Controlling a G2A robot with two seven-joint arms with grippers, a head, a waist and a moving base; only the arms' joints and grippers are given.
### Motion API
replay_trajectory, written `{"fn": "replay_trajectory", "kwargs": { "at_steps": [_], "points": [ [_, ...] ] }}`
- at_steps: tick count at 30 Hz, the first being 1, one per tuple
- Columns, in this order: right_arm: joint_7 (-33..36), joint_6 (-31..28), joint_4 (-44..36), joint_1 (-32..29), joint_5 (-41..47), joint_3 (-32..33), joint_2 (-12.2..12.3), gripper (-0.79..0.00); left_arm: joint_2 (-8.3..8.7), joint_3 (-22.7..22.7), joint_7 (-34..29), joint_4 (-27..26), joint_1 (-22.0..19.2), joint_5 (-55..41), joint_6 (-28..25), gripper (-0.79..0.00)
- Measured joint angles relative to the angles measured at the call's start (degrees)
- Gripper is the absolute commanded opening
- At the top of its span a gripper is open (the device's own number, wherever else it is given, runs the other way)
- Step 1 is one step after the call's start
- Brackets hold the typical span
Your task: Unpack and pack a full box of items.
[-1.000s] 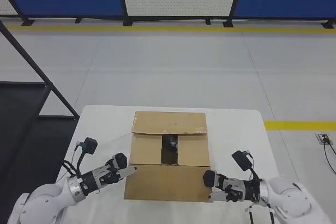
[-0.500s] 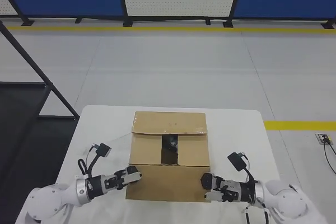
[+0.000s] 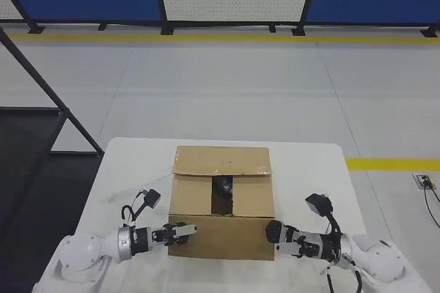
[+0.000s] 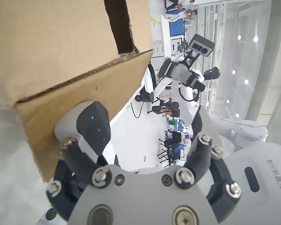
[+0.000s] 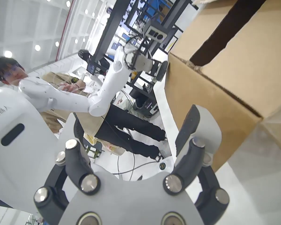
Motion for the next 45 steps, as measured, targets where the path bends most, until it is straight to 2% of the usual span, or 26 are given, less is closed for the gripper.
{"fn": "replay_trajectory", "kwargs": {
  "at_steps": [4, 7, 16, 19, 23, 27, 31, 38, 45],
  "points": [
    [-2.1, 8.5, 0.8, 4.0, 4.0, -0.6, -0.4, 0.0, 0.26, 0.1, -0.2, -0.3, 0.3, 0.1, -0.6, 0.0],
    [-2.4, 13.5, 1.7, 6.4, 3.4, -1.4, -0.6, 0.0, 0.35, 0.1, -0.4, -0.4, 0.5, 0.1, -0.8, 0.0],
    [-2.1, 12.4, 1.3, 6.1, 3.5, -1.6, -0.6, 0.0, 0.34, 0.1, -0.4, -0.4, 0.5, 0.1, -0.8, 0.0],
    [0.5, 13.7, 0.5, 6.5, 7.8, -2.8, -0.9, 0.0, 0.34, 0.1, -0.4, -0.4, 0.5, 0.1, -0.8, 0.0],
    [-6.7, 22.7, 4.5, 10.8, 10.6, -5.6, -2.1, 0.0, 0.34, 0.1, -0.4, -0.4, 0.5, 0.1, -0.8, 0.0],
    [-14.8, 30.7, 7.8, 15.0, 9.0, -8.6, -3.2, 0.0, 0.34, 0.1, -0.4, -0.4, 0.5, 0.1, -0.8, 0.0],
    [-17.6, 36.1, 10.4, 17.7, 9.1, -10.3, -4.0, 0.0, 0.34, 0.1, -0.4, -0.4, 0.5, 0.1, -0.8, 0.0],
    [-21.0, 36.8, 12.4, 19.6, 9.1, -11.4, -5.0, 0.0, 0.34, 0.1, -0.4, -0.4, 0.5, 0.1, -0.8, 0.0],
    [-27.5, 33.1, 13.7, 21.4, 11.1, -12.9, -6.8, 0.0, 0.34, 0.1, -0.4, -0.4, 0.5, 0.1, -0.8, 0.0]
  ]
}}
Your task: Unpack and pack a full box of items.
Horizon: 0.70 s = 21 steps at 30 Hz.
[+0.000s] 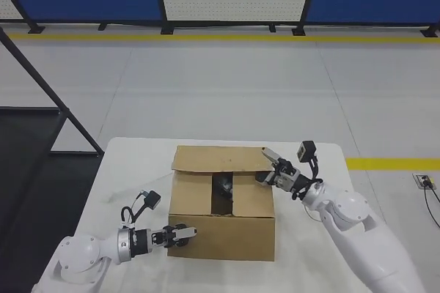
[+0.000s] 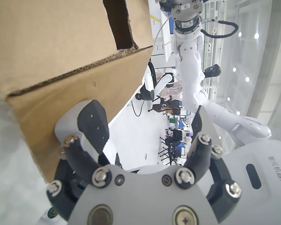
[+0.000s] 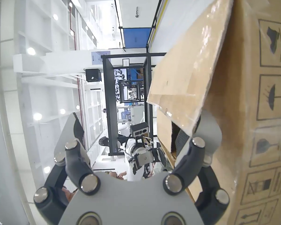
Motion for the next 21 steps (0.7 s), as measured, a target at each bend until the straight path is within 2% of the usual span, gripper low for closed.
{"fn": "replay_trajectory", "kwargs": {
  "at_steps": [10, 21],
  "points": [
    [-11.0, -4.4, 2.6, 5.0, 1.5, -3.2, -3.2, 0.0, 0.0, 0.0, 0.0, 0.0, 0.0, 0.0, 0.0, 0.0],
    [-9.7, -4.0, 3.4, 6.3, 0.7, -4.1, -3.6, 0.0, 0.0, 0.0, 0.0, 0.0, 0.0, 0.0, 0.0, 0.0]
  ]
}}
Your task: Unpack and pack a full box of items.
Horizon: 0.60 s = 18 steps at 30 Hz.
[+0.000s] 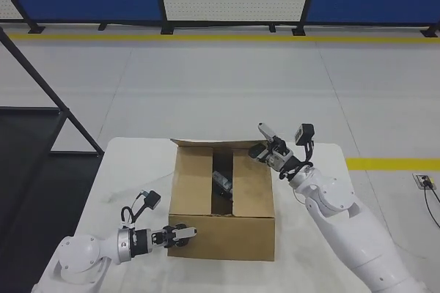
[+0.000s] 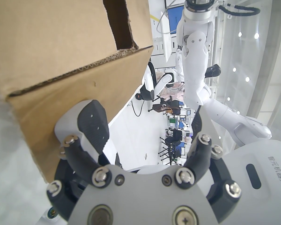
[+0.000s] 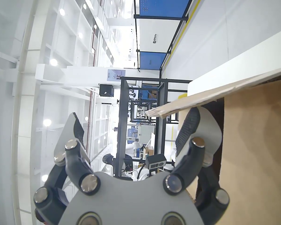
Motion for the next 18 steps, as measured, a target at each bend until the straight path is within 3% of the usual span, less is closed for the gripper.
{"fn": "replay_trajectory", "kwargs": {
  "at_steps": [5, 9, 18],
  "points": [
    [-0.5, 0.3, -0.2, 0.2, 0.4, -0.3, -0.4, 0.0, 0.0, 0.0, 0.0, 0.0, 0.0, 0.0, 0.0, 0.0],
    [-1.0, -1.3, 3.4, 3.5, 4.1, -2.2, -2.3, 0.0, 0.0, 0.0, 0.0, 0.0, 0.0, 0.0, 0.0, 0.0],
    [-13.0, -2.5, 18.0, 12.7, 4.8, -7.7, -7.5, 0.0, 0.0, 0.0, 0.0, 0.0, 0.0, 0.0, 0.0, 0.0]
  ]
}}
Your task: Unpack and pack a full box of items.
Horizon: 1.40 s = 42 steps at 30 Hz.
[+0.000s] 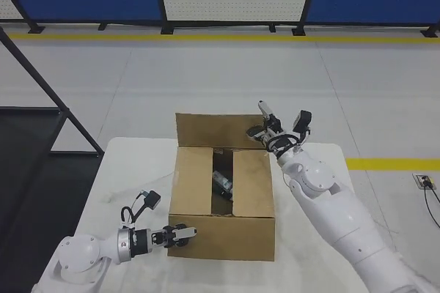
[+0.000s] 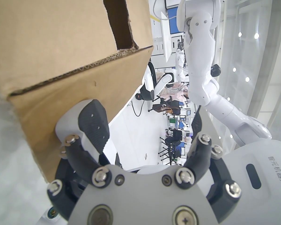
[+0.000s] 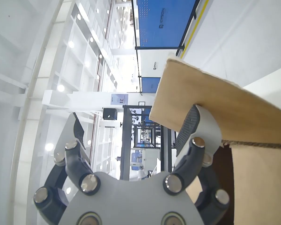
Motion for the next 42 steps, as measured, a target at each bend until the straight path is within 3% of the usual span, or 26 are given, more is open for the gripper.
{"fn": "replay_trajectory", "kwargs": {
  "at_steps": [4, 12, 31, 36, 42],
  "points": [
    [-1.5, 1.1, 7.8, 3.6, 0.7, -2.3, -2.6, 0.0, 0.0, 0.0, 0.0, 0.0, 0.0, 0.0, 0.0, 0.0],
    [2.2, 5.5, 18.8, 8.6, 0.8, -5.5, -6.7, 0.0, 0.0, 0.0, 0.0, 0.0, 0.0, 0.0, 0.0, 0.0],
    [7.7, 7.6, 29.0, 13.4, -2.2, -5.7, -11.4, 0.0, 0.0, 0.0, 0.0, 0.0, 0.0, 0.0, 0.0, 0.0],
    [8.1, 4.0, 29.7, 13.2, -0.8, -4.0, -11.9, 0.0, 0.0, 0.0, 0.0, 0.0, 0.0, 0.0, 0.0, 0.0],
    [15.7, -2.1, 28.1, 12.0, -0.3, -1.7, -11.4, 0.0, 0.17, -0.9, 3.2, -2.3, 1.4, -0.6, -0.8, 0.0]
  ]
}}
